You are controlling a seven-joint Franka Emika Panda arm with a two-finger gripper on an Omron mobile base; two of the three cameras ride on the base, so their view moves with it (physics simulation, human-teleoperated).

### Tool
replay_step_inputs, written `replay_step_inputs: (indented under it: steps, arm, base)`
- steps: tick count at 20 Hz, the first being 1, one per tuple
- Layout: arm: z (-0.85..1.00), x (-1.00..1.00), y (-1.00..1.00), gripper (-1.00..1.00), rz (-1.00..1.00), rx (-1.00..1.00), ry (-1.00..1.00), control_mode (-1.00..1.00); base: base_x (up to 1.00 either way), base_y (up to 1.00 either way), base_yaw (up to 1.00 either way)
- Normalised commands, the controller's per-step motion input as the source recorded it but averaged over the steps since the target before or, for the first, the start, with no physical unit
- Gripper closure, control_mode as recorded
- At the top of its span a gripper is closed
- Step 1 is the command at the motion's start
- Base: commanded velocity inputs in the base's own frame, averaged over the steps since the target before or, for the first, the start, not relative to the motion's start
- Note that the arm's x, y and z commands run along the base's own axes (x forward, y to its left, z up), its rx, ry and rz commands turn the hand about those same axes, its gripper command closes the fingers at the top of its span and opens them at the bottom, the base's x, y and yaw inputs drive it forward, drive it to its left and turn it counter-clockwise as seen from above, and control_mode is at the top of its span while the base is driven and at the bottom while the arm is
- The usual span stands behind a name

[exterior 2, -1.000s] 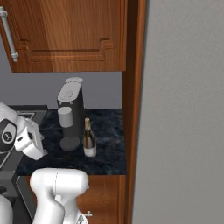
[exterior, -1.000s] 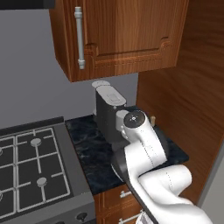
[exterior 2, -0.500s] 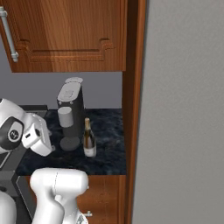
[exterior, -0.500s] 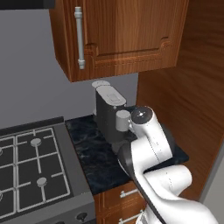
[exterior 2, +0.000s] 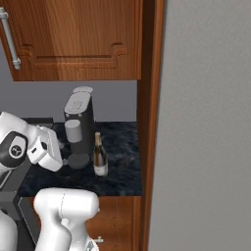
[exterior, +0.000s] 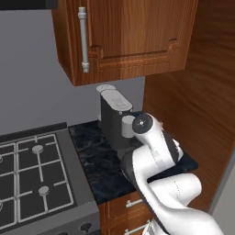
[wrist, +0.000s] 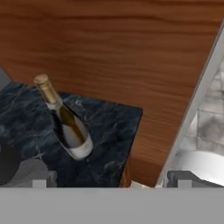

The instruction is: There is a wine glass and glass cup on the dining counter. Place the wine bottle next to the wine glass and the juice bottle next to the glass cup.

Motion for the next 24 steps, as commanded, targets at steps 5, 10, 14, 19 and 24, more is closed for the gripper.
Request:
replay_step_inputs:
  steps: [5,10,14,19,24]
  arm:
    - [-0.26,0.07,-0.07,-1.0,0.0,-0.19,-0.18,-1.0]
    - [-0.33,0.03,-0.06,-1.0,0.0,-0.15,-0.28,-1.0]
    - [-0.28,0.0,-0.14,-1.0,0.05,-0.12,-0.3,-1.0]
    - [-0.15,0.0,-0.28,-1.0,0.04,-0.01,-0.09,-1.0]
    - [-0.17,0.0,-0.36,-1.0,0.09,0.0,0.0,-1.0]
  base:
    - [0.0,0.0,0.0]
    - [0.0,0.0,0.0]
    - [0.0,0.0,0.0]
    - [0.0,0.0,0.0]
    - [0.0,0.0,0.0]
